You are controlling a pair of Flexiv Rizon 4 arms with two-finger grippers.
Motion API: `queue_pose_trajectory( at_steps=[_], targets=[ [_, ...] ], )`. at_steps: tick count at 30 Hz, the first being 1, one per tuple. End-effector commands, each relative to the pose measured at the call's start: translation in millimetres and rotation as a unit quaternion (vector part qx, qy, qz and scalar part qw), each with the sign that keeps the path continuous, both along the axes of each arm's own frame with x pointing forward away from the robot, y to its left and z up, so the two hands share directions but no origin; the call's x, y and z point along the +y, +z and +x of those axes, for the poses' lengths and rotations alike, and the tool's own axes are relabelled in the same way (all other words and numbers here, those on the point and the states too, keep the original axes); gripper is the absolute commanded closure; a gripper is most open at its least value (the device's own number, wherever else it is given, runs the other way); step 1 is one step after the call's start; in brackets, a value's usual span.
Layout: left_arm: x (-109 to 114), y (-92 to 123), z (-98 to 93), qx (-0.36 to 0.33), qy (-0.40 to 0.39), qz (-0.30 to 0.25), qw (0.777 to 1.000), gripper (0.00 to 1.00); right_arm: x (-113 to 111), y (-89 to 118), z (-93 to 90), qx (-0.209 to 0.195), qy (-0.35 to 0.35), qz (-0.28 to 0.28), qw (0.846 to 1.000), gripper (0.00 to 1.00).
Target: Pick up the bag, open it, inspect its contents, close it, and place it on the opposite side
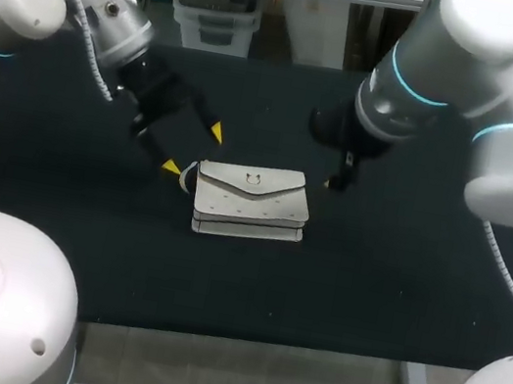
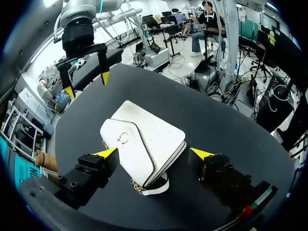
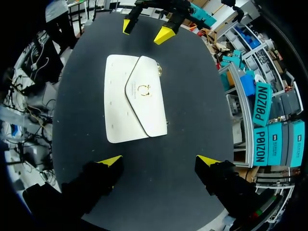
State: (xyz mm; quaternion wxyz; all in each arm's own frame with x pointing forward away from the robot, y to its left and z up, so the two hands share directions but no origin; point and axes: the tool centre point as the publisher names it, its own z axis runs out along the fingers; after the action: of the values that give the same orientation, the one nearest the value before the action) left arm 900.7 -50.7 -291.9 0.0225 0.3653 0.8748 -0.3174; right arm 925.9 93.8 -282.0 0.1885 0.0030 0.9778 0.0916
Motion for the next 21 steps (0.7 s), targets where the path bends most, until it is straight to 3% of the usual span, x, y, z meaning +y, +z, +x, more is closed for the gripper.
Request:
queue_pose_trajectory(
  at_steps=[1,11,21],
  targets=[
    [-4,4,3.5,0.006,0.005,0.014,1.0,0.0,1,6,3.0,0.057,0.006,-0.012,0.998,0.0],
    [4,7,1.3,0.02,0.028,0.024,0.999,0.0,-8,-1,10.0,0.079,0.019,-0.015,0.997,0.0],
    [18,5,14.2,0.075,0.18,0.049,0.98,0.0,-19,-1,16.2,0.091,0.007,-0.025,0.996,0.0]
  ],
)
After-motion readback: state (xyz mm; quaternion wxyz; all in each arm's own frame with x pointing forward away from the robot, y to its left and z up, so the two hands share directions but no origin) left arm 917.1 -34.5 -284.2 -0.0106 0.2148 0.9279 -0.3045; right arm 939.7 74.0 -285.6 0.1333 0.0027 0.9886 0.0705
